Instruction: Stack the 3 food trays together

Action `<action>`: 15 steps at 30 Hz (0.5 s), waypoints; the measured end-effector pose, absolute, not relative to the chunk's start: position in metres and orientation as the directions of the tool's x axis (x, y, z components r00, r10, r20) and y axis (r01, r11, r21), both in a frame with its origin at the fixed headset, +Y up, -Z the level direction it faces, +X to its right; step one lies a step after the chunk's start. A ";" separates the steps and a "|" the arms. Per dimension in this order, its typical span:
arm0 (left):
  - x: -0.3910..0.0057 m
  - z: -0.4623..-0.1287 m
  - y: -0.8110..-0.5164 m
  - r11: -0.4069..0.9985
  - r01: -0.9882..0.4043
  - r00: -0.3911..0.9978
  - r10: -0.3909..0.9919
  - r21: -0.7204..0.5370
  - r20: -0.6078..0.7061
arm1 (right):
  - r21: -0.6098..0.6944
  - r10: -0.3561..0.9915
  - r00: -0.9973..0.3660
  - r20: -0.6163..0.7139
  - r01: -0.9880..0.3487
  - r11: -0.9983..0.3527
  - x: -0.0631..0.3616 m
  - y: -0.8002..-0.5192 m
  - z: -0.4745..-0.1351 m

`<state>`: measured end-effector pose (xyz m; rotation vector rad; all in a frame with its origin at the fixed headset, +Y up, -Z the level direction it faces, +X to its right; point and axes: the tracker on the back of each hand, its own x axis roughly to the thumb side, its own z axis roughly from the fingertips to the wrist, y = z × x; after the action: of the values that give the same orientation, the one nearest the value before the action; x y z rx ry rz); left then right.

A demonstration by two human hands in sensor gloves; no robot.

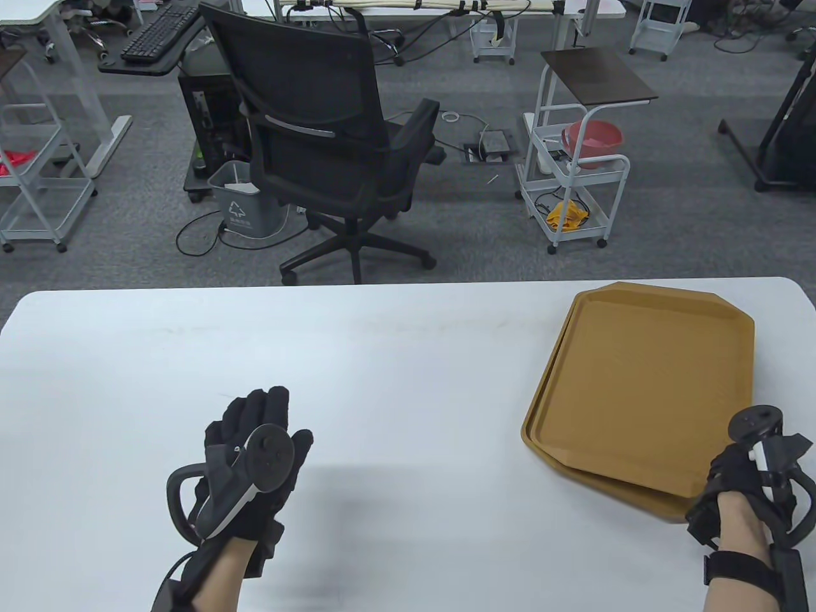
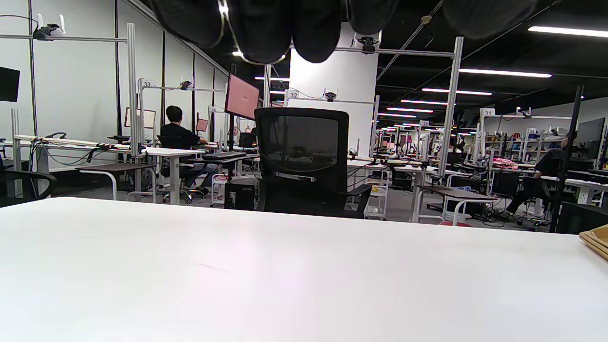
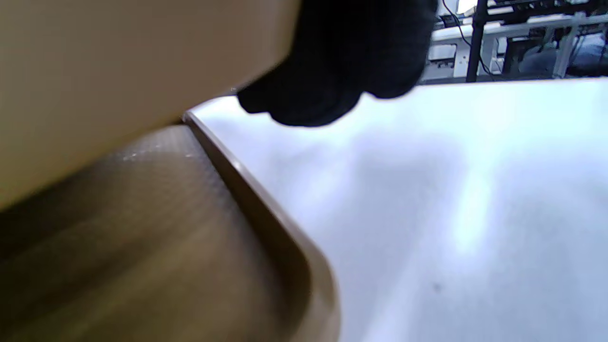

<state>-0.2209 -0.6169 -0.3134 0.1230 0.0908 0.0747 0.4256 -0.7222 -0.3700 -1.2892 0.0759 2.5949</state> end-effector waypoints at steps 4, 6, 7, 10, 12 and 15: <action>-0.222 -0.316 -0.620 0.992 -0.058 0.993 0.068 0.108 -0.095 | -0.022 0.158 -0.573 -0.804 -0.237 -0.971 0.427 -0.740 -0.370; -0.223 -0.317 -0.621 0.993 -0.056 0.993 0.066 0.103 -0.099 | 0.014 0.136 -0.574 -0.807 -0.249 -0.968 0.428 -0.750 -0.370; -0.223 -0.317 -0.622 0.993 -0.054 0.993 0.065 0.102 -0.101 | 0.036 0.124 -0.574 -0.810 -0.259 -0.965 0.428 -0.757 -0.370; -0.224 -0.317 -0.623 0.994 -0.051 0.993 0.061 0.096 -0.105 | 0.008 0.214 -0.561 -0.800 -0.366 -0.930 0.429 -0.775 -0.367; -0.223 -0.317 -0.624 0.995 -0.049 0.993 0.058 0.086 -0.105 | -0.015 0.240 -0.551 -0.799 -0.381 -0.925 0.430 -0.775 -0.366; -0.221 -0.317 -0.625 0.996 -0.045 0.993 0.053 0.076 -0.102 | 0.022 0.206 -0.585 -0.785 -0.358 -0.933 0.428 -0.774 -0.367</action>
<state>-0.2211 -0.6249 -0.3174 0.0734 0.1041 0.0491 0.4280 -0.7744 -0.3669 -1.2207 0.2545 2.5313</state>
